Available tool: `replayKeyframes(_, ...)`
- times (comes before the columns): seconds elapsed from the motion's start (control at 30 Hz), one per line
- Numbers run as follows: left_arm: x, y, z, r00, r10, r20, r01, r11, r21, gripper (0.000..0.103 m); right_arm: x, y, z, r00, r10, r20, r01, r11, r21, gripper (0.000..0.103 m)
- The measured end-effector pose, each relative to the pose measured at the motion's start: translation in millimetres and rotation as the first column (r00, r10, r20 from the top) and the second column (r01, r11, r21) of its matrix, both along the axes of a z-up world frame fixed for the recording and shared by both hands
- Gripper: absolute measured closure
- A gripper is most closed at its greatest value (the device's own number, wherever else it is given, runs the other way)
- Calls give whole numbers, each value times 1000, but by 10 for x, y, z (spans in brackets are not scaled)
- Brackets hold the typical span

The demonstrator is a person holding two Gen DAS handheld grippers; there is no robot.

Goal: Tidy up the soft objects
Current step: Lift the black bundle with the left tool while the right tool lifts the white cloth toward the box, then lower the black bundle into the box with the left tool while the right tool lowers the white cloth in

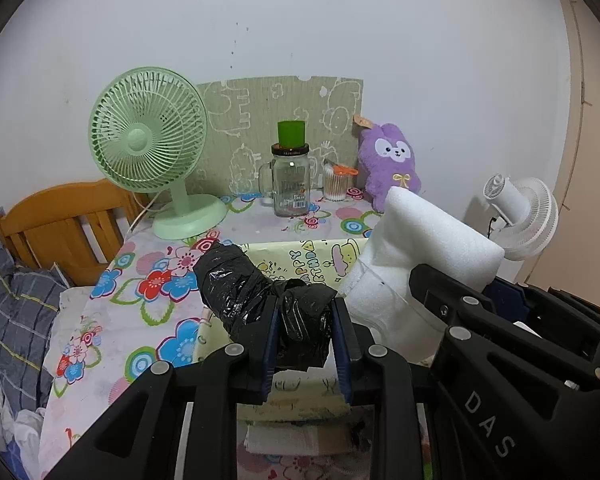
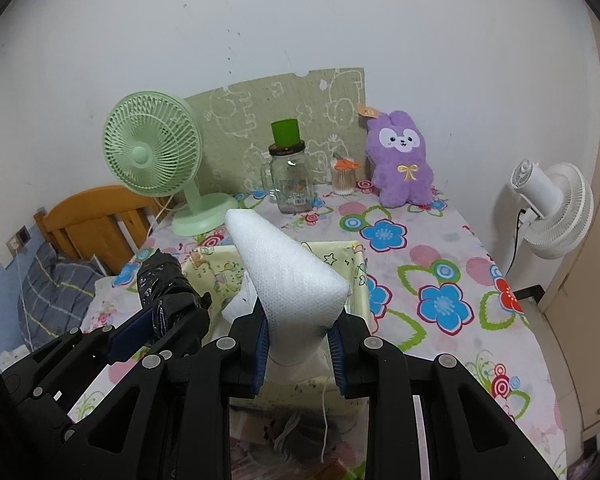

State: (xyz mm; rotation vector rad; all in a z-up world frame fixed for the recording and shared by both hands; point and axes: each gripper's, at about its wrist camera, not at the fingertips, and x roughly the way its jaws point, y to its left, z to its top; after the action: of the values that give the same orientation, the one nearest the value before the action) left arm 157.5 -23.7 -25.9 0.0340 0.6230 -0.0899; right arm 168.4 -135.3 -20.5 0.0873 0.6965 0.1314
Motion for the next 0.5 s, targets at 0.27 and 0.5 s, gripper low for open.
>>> replayKeyframes(0.27,228,-13,-144,999,1,-32,-1,1000,-2,78,221,-12,-165,999,-8,-34,8,1000,2,74)
replayKeyframes(0.5,406,-32,-341,997,-1,-78,1,1000,-2,77,427,-43,-385,996,-42,-78,41,999,-17,74)
